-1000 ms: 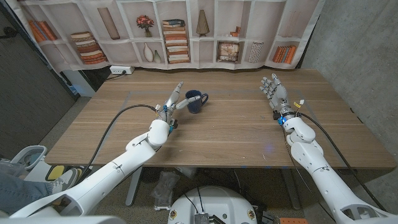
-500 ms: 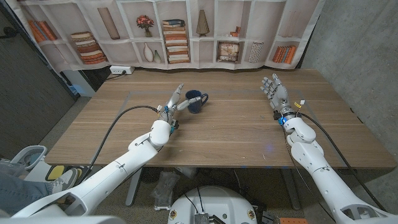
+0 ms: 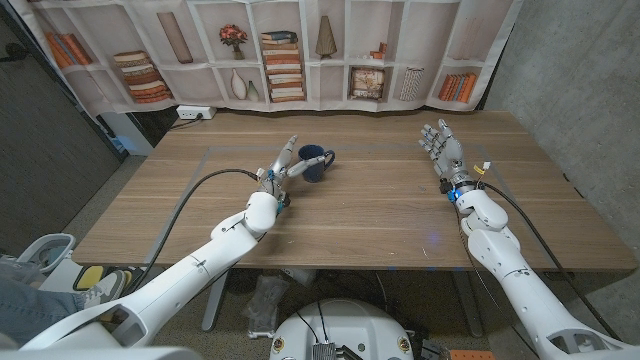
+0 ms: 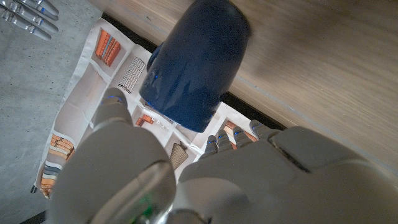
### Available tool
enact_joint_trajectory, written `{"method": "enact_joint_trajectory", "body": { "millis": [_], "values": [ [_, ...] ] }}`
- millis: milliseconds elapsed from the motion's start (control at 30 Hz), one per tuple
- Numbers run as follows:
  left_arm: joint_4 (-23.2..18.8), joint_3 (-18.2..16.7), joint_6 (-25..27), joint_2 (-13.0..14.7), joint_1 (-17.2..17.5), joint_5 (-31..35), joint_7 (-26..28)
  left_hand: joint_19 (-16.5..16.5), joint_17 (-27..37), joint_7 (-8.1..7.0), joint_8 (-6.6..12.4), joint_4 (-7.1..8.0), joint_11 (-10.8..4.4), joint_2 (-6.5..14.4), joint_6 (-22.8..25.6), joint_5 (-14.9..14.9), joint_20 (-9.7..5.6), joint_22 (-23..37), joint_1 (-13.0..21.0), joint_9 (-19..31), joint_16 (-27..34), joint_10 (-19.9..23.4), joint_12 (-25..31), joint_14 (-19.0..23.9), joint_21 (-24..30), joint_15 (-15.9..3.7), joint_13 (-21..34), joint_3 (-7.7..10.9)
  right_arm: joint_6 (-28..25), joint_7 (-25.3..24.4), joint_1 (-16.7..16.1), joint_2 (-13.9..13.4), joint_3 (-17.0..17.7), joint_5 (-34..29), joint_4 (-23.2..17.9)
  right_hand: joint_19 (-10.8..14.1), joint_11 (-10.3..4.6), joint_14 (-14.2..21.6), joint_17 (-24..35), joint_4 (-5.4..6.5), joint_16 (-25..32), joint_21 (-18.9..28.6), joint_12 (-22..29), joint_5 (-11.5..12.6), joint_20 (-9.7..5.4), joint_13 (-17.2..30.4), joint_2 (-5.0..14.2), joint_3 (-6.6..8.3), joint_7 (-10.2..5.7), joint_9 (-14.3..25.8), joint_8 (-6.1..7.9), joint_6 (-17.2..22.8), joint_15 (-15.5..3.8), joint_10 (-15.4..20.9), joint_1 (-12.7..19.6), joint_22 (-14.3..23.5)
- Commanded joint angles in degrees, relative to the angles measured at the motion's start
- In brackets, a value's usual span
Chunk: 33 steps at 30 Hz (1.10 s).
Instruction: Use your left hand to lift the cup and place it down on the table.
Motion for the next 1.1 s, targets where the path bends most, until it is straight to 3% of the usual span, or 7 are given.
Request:
{"method": "enact_joint_trajectory", "body": {
  "millis": [33, 1100],
  "values": [
    [0.78, 1.55, 0.86, -0.94, -1.44, 1.05, -0.25, -0.46, 0.03, -0.01, 0.26, -0.08, -0.06, 0.29, 0.39, 0.34, 0.33, 0.14, 0.78, 0.11, 0.04, 0.17, 0.26, -0.50, 0.16, 0.18, -0.02, -0.46, 0.96, 0.81, 0.27, 0.47, -0.07, 0.24, 0.64, 0.56, -0.23, 0.60, 0.13, -0.17, 0.24, -0.23, 0.15, -0.09, -2.09, 0.23, 0.14, 0.14, -0.26, 0.29, 0.14, 0.50, 0.16, 0.36, 0.64, 0.09],
    [2.57, 2.83, 2.54, -2.15, -3.64, 0.86, -1.32, -0.18, 0.02, -0.25, 0.44, -0.03, -0.21, 1.34, 1.31, 0.65, 0.65, 0.17, 2.20, 0.14, 0.18, 0.88, 0.45, 0.03, 0.31, 0.20, -0.01, -0.54, 1.15, 1.33, 1.33, 0.96, 0.52, 0.15, 2.87, 0.80, -0.22, 0.86, 0.18, -0.43, 0.27, -0.76, 0.11, -0.14, -2.04, 0.24, 0.37, -0.04, -0.53, 0.29, 0.08, 0.32, 0.07, 0.41, 0.79, 0.12]
  ]
}}
